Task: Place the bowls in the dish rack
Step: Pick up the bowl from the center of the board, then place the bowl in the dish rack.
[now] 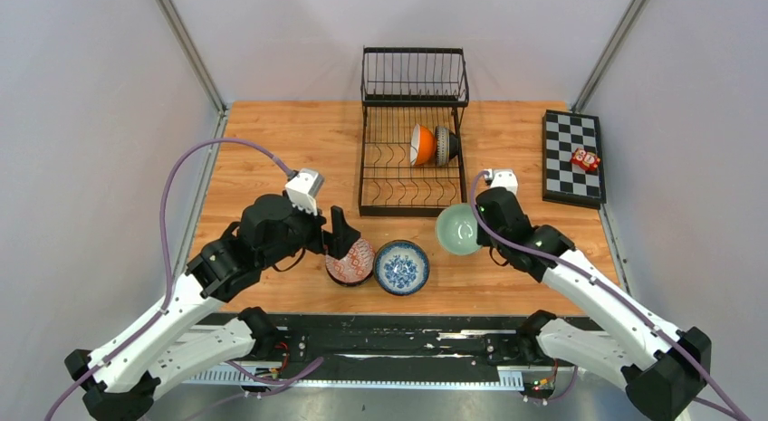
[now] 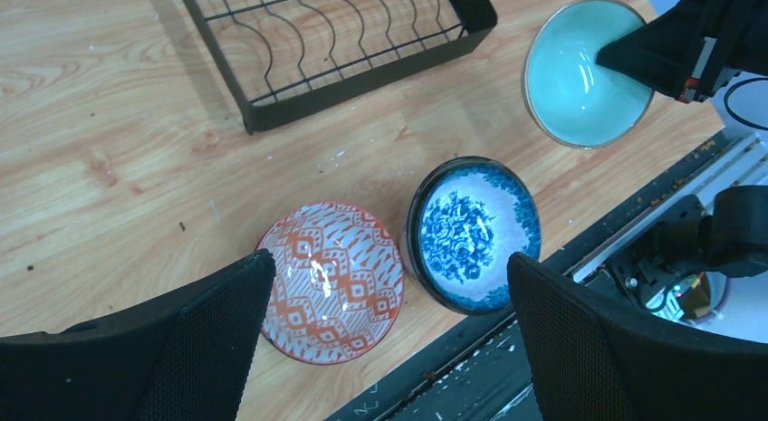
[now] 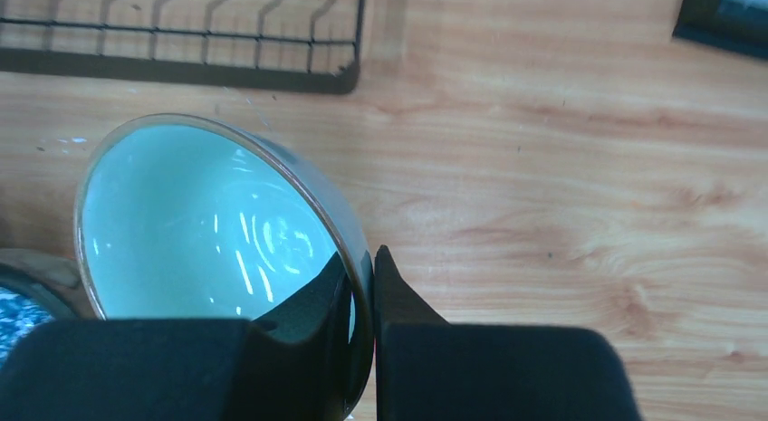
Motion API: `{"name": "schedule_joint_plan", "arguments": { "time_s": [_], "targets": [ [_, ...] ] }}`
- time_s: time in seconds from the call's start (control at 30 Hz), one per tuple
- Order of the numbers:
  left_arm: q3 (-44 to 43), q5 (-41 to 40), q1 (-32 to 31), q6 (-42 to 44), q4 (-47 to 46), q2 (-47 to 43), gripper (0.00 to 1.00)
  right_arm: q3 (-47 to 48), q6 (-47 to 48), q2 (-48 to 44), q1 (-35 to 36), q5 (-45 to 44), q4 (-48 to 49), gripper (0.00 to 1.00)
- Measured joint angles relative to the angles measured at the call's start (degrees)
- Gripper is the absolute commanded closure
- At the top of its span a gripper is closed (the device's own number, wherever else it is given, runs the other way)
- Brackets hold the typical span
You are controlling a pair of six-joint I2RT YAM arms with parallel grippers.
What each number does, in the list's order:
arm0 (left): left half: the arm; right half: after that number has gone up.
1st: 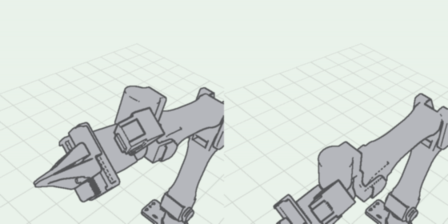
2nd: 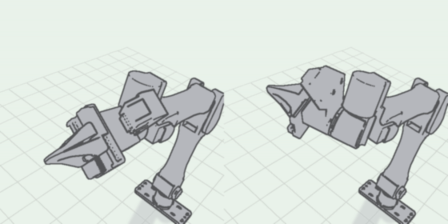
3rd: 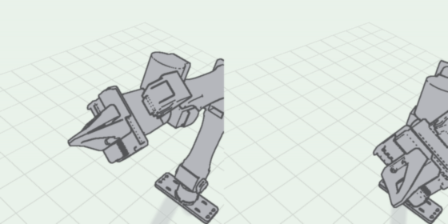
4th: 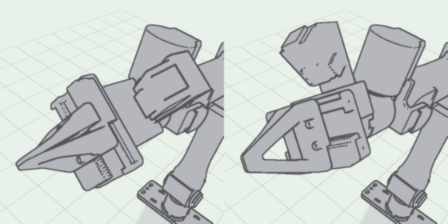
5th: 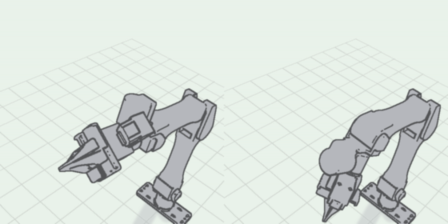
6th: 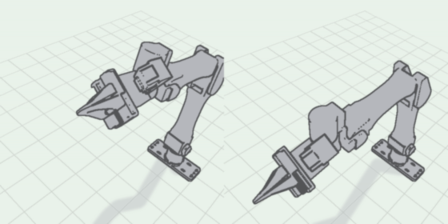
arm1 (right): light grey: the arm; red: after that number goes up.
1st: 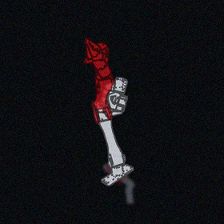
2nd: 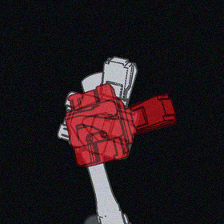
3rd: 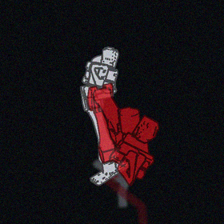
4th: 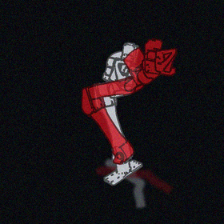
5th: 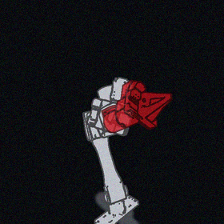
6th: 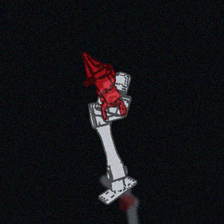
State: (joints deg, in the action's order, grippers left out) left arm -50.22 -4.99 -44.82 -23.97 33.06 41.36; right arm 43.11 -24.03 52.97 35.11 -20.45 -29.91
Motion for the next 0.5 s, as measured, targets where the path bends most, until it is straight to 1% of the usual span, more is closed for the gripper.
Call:
{"name": "schedule_joint_plan", "arguments": {
  "time_s": [0.17, 0.37, 0.5],
  "targets": [
    [-2.25, 1.07, 0.00, -0.02, -1.42, 2.21, 0.00, 7.15, 1.68, 0.98, 7.13, -7.54, -1.97, 0.97],
    [-3.13, 2.32, 0.00, -0.61, -3.67, 3.67, 0.00, 15.91, 3.85, 6.69, 16.63, -16.37, -3.19, 0.97],
    [-3.13, 4.15, 0.00, -1.90, -5.62, 4.63, 0.00, 20.65, 4.90, 10.88, 21.70, -20.09, -3.43, 0.97]
  ]
}}
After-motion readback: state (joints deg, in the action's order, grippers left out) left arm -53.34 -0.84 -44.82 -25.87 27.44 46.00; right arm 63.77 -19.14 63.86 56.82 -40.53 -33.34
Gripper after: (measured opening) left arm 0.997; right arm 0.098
